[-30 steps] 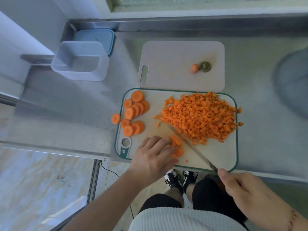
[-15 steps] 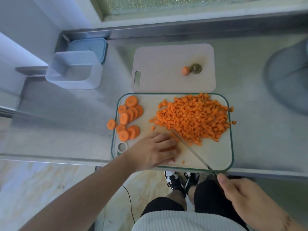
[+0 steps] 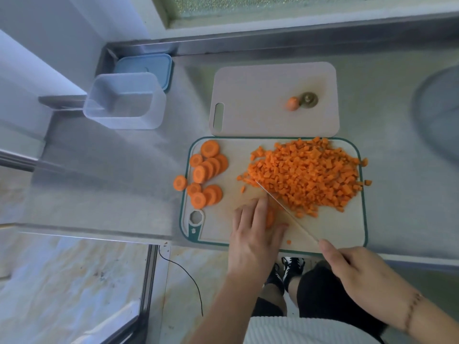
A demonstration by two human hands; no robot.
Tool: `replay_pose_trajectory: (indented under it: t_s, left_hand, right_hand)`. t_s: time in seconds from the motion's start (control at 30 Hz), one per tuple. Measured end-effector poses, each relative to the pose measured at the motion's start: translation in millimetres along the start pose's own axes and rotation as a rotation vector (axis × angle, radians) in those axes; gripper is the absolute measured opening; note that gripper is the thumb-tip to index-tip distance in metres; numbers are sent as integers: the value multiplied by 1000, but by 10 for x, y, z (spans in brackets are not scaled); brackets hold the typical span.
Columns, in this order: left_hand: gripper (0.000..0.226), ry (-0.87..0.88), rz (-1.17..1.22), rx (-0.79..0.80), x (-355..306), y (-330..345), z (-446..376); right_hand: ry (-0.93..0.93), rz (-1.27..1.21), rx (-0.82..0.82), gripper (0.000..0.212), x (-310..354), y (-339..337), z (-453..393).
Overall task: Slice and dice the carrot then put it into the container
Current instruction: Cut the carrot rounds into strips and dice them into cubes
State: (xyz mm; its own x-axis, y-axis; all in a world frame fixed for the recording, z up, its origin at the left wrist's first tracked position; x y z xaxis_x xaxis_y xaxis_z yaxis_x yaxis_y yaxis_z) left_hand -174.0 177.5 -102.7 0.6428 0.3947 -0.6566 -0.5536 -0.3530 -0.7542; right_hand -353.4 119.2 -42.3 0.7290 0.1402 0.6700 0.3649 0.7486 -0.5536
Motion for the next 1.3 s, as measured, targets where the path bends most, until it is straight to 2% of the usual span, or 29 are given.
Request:
replay_pose_trajectory:
  t_s: [0.07, 0.17, 0.27, 0.37, 0.47, 0.6, 0.77, 0.93, 1.07, 1.2, 1.3]
  left_hand:
    - [61, 28, 2, 11, 54, -67, 16]
    - [54, 147, -55, 1, 176, -172, -4]
    - [32, 321, -40, 4, 232, -166, -54]
    - [14, 413, 0, 4, 260, -123, -93]
    - [11, 402, 50, 1, 286, -119, -114]
    - [11, 395, 106, 6, 272, -115, -128]
    - [14, 392, 127, 17, 269, -132, -164]
    - [11, 377, 98, 15, 306, -119, -128]
    - [11, 372, 103, -14, 295, -136, -140]
    - [9, 356, 125, -26, 273, -156, -143]
    - [9, 347, 137, -14, 282, -144, -149]
  right_hand:
    - [-13, 22, 9, 76, 7, -16, -23]
    - [-13, 17, 24, 73, 71, -35, -16]
    - [-21, -16, 57, 64, 162, -36, 13]
    - [-41, -55, 60, 66, 189, -11, 47]
    - [-44, -25, 44, 62, 143, 64, 97]
    - [-27, 57, 13, 86, 107, 90, 107]
    - [-30, 141, 95, 72, 209, 153, -209]
    - [-60, 19, 28, 65, 261, 85, -290]
    - [-69, -5, 49, 73, 235, 38, -76]
    - [-13, -9, 96, 64, 236, 57, 21]
    - [-2, 19, 123, 68, 260, 92, -58]
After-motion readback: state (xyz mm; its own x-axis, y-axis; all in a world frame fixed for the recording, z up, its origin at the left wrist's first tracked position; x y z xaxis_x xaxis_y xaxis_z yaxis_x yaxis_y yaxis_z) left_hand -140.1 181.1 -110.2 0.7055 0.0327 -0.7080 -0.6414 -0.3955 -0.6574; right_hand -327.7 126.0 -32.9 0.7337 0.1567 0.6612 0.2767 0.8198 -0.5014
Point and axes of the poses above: each hand's wrist, its own z-axis away from the middle knuckle, its own y-axis out of the palm, x = y × z, the point moved 3 cm from there along -z, towards the middle knuckle, and after that the axes turned 15 degrees about -y, right-handed, at the moved point
